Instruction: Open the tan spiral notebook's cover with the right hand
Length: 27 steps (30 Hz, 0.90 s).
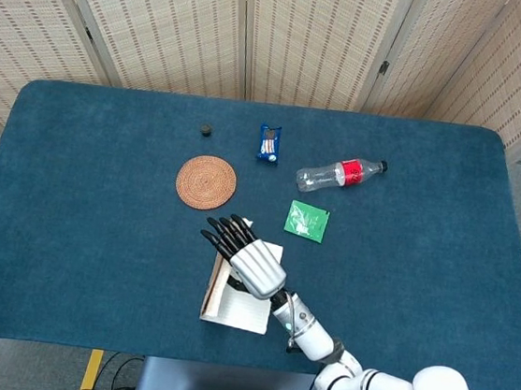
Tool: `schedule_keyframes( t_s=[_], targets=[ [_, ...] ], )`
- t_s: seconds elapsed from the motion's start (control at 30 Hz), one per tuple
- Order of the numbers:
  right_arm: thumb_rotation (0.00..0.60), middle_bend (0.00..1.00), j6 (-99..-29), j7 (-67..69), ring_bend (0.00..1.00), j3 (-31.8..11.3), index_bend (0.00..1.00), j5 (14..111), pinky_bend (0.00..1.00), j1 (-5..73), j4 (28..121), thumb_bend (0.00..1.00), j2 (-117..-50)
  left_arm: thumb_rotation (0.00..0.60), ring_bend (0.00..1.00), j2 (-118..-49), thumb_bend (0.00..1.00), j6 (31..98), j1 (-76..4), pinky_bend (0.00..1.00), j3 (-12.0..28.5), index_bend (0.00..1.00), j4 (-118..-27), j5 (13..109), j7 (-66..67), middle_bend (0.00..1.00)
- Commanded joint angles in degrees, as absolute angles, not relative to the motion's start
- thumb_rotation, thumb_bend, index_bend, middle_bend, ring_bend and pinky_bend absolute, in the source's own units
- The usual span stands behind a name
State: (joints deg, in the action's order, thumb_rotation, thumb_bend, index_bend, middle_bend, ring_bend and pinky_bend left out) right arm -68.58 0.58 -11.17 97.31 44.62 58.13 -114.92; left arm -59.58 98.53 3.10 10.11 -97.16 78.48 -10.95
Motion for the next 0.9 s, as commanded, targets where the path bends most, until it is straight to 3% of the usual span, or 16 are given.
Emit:
schedule_keyframes(
  t_s=[0.03,0.4,0.63,0.77,0.9],
  targets=[
    [0.600,0.00,-65.8,0.5,0.00,-14.3,0.00,95.8,0.00,48.8,55.7,0.31,-117.2,0.600,0.00,-59.0,0.22,96.6,2.9,0.14,10.7,0.09,-97.3,76.4,-11.8,0.00],
    [0.600,0.00,-57.7,-0.9,0.00,-17.2,0.00,92.5,0.00,59.2,45.5,0.27,-123.7,0.600,0.00,-57.9,0.22,95.6,3.3,0.14,11.1,0.09,-96.8,76.0,-14.9,0.00],
    [0.600,0.00,-59.9,-0.4,0.00,-16.1,0.00,91.6,0.00,58.9,45.0,0.26,-123.4,0.600,0.00,-57.3,0.22,95.0,3.3,0.14,10.3,0.10,-95.9,77.7,-15.2,0.00],
    [0.600,0.00,-60.1,-5.7,0.00,-14.4,0.00,89.0,0.00,53.7,54.7,0.26,-116.2,0.600,0.00,-57.3,0.22,93.6,2.6,0.14,9.7,0.10,-95.9,78.3,-13.6,0.00],
    [0.600,0.00,-58.5,-16.4,0.00,-11.3,0.00,80.5,0.00,43.2,76.8,0.28,-100.0,0.600,0.00,-56.8,0.22,89.7,1.4,0.14,7.9,0.10,-96.9,78.5,-9.1,0.00]
  ],
)
